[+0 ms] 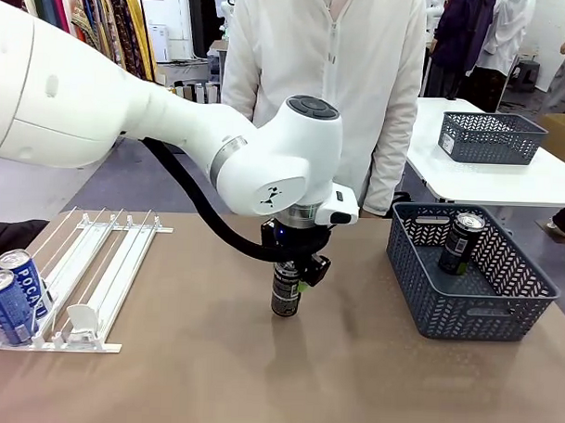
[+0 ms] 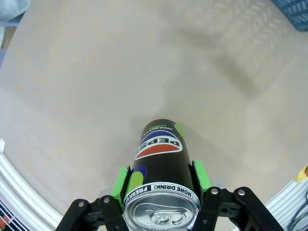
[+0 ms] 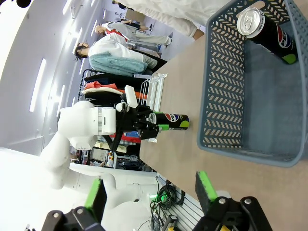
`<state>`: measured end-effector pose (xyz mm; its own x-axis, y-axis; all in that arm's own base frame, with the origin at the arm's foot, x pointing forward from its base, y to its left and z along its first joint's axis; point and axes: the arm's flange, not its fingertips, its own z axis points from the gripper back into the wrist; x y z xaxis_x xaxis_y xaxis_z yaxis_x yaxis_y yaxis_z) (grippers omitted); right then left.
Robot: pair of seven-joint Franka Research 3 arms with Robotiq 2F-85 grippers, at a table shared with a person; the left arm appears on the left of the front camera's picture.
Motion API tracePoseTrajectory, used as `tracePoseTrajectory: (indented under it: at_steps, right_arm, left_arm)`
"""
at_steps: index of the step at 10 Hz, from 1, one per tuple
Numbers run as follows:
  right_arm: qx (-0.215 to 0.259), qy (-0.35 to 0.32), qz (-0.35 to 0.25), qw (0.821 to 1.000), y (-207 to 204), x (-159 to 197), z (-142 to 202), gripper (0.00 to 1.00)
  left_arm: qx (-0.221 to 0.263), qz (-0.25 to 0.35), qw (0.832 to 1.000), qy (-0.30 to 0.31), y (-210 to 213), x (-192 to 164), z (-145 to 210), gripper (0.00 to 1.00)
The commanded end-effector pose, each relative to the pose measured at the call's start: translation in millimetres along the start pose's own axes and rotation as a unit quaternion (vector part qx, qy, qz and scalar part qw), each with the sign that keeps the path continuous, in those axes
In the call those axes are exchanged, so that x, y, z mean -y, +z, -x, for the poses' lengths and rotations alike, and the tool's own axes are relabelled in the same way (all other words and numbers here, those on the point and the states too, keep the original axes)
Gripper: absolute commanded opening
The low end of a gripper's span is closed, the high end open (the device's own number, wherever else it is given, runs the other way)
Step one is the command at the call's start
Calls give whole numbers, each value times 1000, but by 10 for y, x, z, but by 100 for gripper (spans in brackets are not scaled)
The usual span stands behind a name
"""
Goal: Retrieve and store the cans from the dispenser.
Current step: Pick up the last remaining can from one row of the Automatic Can Dispenser and place it in the middle of the table.
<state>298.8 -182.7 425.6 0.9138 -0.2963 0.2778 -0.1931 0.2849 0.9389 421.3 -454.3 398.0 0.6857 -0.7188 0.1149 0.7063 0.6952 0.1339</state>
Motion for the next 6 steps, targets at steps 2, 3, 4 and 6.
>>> tracePoseTrajectory:
  at_steps: [2, 3, 4, 6]
  right_arm:
    - [-5, 7, -2, 1000, 33, -14, -4, 100]
    - [-5, 7, -2, 1000, 33, -14, -4, 100]
    - [-5, 7, -2, 1000, 33, -14, -4, 100]
    - [-5, 7, -2, 1000, 33, -14, -4, 100]
  left_arm:
    - [-6, 19, 1000, 17, 89, -73, -11, 100]
    - [-3, 16, 1000, 21, 104, -81, -3, 100]
    - [1, 7, 1000, 29, 132, -96, 11, 100]
    - [26, 0, 997, 67, 415, -135, 136, 100]
